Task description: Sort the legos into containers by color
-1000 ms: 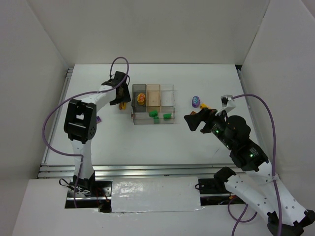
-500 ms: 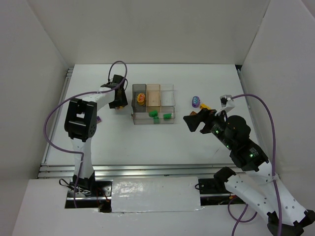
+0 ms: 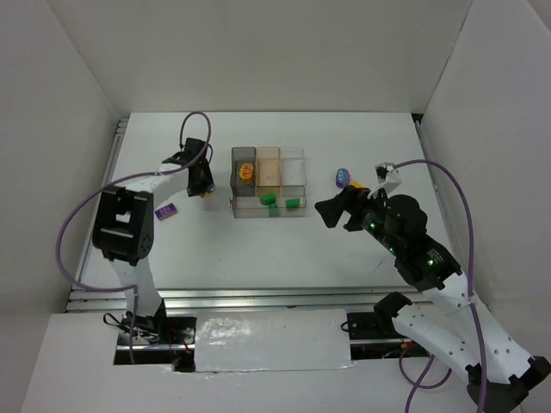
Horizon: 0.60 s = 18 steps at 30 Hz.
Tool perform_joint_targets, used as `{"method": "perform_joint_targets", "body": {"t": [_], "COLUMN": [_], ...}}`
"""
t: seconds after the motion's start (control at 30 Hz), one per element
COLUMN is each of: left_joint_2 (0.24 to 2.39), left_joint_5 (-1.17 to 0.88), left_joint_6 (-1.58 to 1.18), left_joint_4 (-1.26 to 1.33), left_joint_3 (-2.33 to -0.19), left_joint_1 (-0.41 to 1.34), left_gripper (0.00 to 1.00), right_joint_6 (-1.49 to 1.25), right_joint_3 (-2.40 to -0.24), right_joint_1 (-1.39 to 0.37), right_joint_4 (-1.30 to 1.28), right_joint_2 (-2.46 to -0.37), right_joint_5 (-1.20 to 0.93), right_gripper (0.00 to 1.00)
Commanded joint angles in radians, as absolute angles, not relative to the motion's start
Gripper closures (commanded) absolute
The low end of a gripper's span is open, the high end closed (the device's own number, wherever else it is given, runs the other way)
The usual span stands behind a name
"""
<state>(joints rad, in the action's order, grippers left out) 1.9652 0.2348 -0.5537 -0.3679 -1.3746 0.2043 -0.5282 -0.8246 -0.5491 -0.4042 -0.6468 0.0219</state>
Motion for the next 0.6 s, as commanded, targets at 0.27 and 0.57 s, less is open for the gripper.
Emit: {"method": "perform_joint_targets", "body": {"t": [0.27,0.57], "left_joint_2": [1.129,0.971], "left_joint_5": [-0.182,-0.302], "left_joint_6": [-0.37,-0.321], "left_joint_4": [0.033,0.083], "left_joint_3": [-0.894,-0.802], "left_joint_1": [0.528,0.679], "left_gripper": [1.0,1.0], "right_joint_6": [-0.676,-0.735], "right_joint_3": [-0.969,-1.019], "right_joint_1": [-0.543,-0.741], "right_joint_4": [-0.27,-0.258], "right_joint_2": [-0.854,-0.942], "right_joint_5": [-0.244,-0.094], "right_gripper": [0.06,0.08]}}
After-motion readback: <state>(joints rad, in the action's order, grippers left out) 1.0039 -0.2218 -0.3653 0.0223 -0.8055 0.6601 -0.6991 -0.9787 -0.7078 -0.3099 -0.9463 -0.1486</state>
